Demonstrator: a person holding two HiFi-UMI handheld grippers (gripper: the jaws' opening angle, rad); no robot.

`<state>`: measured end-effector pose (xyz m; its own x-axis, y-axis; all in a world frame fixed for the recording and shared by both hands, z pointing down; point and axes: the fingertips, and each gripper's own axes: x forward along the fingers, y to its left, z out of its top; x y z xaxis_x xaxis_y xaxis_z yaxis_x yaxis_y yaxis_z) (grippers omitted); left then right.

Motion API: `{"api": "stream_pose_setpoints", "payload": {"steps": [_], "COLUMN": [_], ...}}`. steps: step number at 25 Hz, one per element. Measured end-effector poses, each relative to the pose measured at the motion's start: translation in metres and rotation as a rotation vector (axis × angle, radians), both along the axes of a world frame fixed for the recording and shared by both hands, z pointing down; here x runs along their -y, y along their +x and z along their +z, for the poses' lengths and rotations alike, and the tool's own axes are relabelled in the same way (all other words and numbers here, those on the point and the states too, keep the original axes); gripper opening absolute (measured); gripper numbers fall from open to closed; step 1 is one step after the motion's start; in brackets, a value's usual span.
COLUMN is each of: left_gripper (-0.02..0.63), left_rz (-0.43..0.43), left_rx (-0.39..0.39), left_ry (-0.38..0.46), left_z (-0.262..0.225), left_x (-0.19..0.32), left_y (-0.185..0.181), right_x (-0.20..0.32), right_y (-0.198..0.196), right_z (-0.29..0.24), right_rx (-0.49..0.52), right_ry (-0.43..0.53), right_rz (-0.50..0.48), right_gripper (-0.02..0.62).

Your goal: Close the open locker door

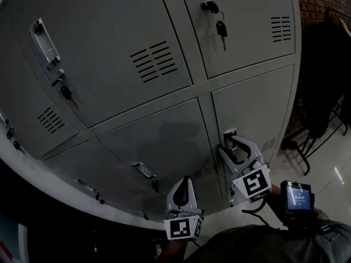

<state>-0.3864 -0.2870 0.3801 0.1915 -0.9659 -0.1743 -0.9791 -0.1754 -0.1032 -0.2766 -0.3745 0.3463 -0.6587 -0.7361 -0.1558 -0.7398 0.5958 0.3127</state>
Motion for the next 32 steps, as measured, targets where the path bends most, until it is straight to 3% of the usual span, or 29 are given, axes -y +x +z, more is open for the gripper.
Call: {"api": "stream_pose_setpoints", "payload": {"steps": [9, 21, 32], "left_gripper": [0.000, 0.000, 0.000], "left_rz": [-0.002, -0.003, -0.020], "left_rx": [0.011, 0.021, 0.014], "left_ry": [0.003, -0.015, -0.019], "left_z": [0.000, 0.000, -0.008], "left_x": [-0.003, -0.008, -0.026], "left_y": [0.004, 0.017, 0.090], "right_x": [0.000, -0.007, -0.042], "right_y": [0.002, 0.017, 0.082], "right_z": [0.003, 0.006, 0.010], "right_rx": [-0.031, 0.002, 0.014], "right_ry": [0.001, -0.022, -0.052], "right_rz": [-0.008, -0.018, -0.067], "right_gripper": [0.146, 0.152, 0.149]}}
